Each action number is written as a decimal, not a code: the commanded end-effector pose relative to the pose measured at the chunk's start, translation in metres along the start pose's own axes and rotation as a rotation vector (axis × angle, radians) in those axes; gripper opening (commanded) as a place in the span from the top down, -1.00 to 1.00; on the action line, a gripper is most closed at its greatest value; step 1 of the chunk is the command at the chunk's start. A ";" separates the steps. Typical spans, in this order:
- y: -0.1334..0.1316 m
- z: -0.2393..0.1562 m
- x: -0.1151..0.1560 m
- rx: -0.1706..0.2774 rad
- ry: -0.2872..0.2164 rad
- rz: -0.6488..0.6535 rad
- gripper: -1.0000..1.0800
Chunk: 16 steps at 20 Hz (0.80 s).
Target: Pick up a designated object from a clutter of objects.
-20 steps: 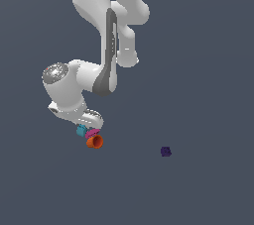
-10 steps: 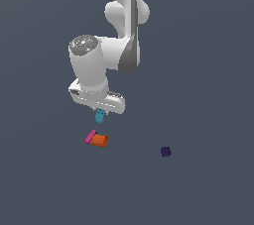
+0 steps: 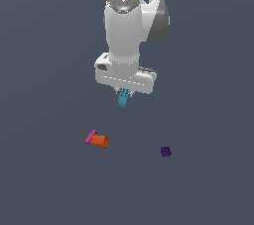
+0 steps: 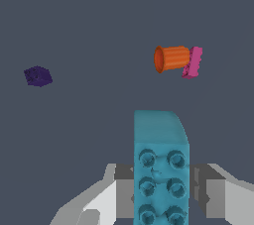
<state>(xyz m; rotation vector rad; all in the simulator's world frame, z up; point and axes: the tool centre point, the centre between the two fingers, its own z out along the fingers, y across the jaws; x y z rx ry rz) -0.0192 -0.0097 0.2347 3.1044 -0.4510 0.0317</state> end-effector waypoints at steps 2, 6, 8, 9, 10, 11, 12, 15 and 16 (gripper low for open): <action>-0.029 -0.028 -0.021 -0.002 -0.001 0.001 1.00; -0.063 -0.059 -0.043 -0.004 -0.004 0.002 1.00; -0.080 -0.075 -0.054 -0.004 -0.006 0.002 1.00; -0.089 -0.083 -0.060 -0.004 -0.007 0.003 1.00; -0.097 -0.091 -0.065 -0.004 -0.008 0.003 1.00; -0.106 -0.099 -0.070 -0.004 -0.009 0.003 1.00; -0.114 -0.106 -0.076 -0.003 -0.010 0.003 1.00; -0.140 -0.130 -0.091 -0.003 -0.012 0.003 1.00; -0.148 -0.137 -0.096 -0.002 -0.013 0.003 1.00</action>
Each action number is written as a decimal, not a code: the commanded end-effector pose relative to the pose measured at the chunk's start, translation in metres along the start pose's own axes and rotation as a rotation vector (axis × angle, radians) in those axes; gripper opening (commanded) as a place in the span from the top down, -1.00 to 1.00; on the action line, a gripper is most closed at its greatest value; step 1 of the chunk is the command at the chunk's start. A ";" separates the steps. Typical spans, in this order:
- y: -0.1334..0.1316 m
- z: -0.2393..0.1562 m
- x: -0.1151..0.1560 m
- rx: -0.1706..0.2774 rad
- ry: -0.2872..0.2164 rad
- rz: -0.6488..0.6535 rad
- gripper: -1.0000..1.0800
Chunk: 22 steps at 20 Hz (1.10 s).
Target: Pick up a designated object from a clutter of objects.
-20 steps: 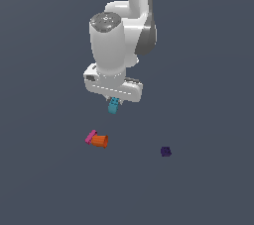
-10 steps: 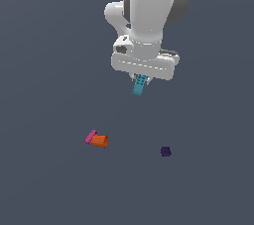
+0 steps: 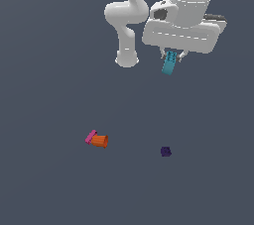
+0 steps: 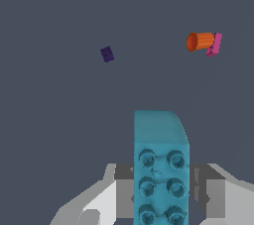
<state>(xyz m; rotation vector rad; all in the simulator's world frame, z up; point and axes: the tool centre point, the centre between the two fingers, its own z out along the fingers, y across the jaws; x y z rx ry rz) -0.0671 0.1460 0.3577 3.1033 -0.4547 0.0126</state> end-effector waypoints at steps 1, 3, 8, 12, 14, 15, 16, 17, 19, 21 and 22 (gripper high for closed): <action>-0.020 -0.019 -0.013 0.001 -0.002 0.001 1.00; -0.034 -0.032 -0.021 0.001 -0.004 0.001 1.00; -0.061 -0.055 -0.035 0.003 -0.007 0.002 1.00; -0.074 -0.067 -0.042 0.004 -0.008 0.003 1.00; -0.078 -0.070 -0.044 0.004 -0.008 0.003 1.00; -0.079 -0.071 -0.044 0.004 -0.009 0.003 1.00; -0.080 -0.072 -0.044 0.004 -0.009 0.003 1.00; -0.080 -0.072 -0.044 0.004 -0.009 0.003 1.00; -0.080 -0.072 -0.043 0.004 -0.009 0.003 1.00; -0.079 -0.071 -0.043 0.004 -0.009 0.003 1.00; -0.079 -0.071 -0.043 0.004 -0.009 0.003 1.00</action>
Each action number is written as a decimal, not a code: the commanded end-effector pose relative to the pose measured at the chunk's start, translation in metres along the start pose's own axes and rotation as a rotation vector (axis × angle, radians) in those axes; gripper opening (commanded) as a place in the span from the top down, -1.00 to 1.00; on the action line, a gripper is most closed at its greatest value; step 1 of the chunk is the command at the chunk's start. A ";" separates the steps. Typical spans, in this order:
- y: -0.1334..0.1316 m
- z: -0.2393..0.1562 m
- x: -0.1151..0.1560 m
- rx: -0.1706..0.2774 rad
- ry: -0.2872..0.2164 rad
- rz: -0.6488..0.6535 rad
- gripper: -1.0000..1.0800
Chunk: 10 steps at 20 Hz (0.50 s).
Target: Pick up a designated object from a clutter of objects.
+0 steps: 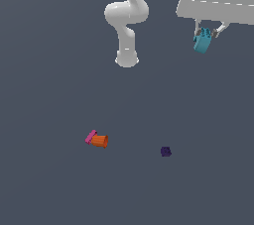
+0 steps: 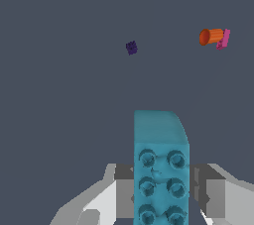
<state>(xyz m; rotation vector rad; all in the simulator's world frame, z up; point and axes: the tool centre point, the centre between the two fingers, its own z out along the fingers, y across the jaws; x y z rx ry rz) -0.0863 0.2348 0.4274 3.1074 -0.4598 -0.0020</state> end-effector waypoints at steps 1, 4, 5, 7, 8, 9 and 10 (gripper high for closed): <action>0.000 0.000 0.000 0.000 0.001 0.000 1.00; -0.001 -0.002 0.001 0.000 0.001 0.000 1.00; -0.002 -0.004 0.002 0.000 0.001 0.000 1.00; -0.003 -0.007 0.004 0.000 0.001 0.000 1.00; -0.004 -0.009 0.006 0.000 0.001 0.000 1.00; -0.006 -0.011 0.007 0.000 0.001 0.000 1.00; -0.007 -0.014 0.009 0.000 0.001 0.000 1.00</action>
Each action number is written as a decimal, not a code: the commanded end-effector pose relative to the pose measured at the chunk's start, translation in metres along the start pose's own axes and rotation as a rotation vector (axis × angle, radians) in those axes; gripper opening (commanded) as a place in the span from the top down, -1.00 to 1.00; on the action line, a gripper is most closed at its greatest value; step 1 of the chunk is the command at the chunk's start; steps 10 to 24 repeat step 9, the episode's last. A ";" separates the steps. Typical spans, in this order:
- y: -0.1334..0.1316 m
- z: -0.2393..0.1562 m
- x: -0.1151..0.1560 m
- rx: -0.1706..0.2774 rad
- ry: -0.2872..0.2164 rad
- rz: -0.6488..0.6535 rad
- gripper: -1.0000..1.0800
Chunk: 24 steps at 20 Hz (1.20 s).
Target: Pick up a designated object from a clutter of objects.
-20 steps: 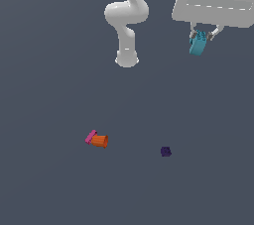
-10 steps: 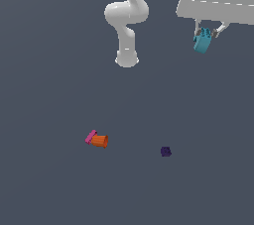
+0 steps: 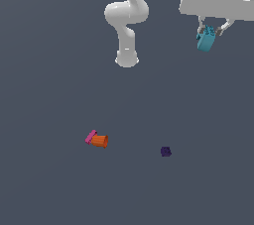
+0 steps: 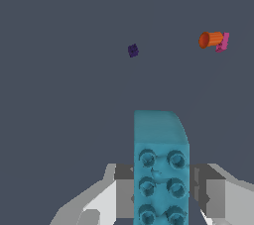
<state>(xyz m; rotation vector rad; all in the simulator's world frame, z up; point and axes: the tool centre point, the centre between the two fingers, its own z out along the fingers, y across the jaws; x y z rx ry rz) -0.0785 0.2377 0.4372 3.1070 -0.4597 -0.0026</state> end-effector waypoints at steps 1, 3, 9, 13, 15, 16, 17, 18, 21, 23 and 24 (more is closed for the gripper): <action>-0.003 -0.006 0.004 0.001 0.001 0.000 1.00; -0.004 -0.010 0.006 0.001 0.001 0.000 1.00; -0.007 -0.014 0.009 0.001 0.001 0.000 1.00; -0.007 -0.014 0.009 0.001 0.001 0.000 1.00; -0.007 -0.014 0.009 0.001 0.001 0.000 1.00; -0.007 -0.014 0.009 0.001 0.001 0.000 1.00; -0.007 -0.014 0.009 0.001 0.001 0.000 1.00; -0.007 -0.014 0.009 0.001 0.001 0.000 1.00; -0.007 -0.014 0.009 0.001 0.001 0.000 1.00; -0.007 -0.014 0.009 0.001 0.001 0.000 1.00; -0.007 -0.014 0.009 0.001 0.001 0.000 1.00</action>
